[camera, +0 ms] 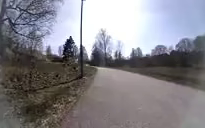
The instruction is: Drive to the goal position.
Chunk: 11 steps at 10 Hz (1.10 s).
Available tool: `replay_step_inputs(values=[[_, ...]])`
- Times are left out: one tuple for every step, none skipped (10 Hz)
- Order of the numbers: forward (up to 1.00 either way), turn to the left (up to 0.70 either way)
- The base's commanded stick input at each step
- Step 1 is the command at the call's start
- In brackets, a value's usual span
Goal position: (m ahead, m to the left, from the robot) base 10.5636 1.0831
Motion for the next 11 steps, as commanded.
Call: replay_step_inputs(values=[[0.85, 0.0], [0.85, 0.0], [0.85, -0.23], [0.85, -0.34], [0.85, -0.34], [0.85, -0.34], [0.85, -0.33], [0.85, -0.13], [0.85, 0.0], [0.85, 0.0], [0.85, 0.0]])
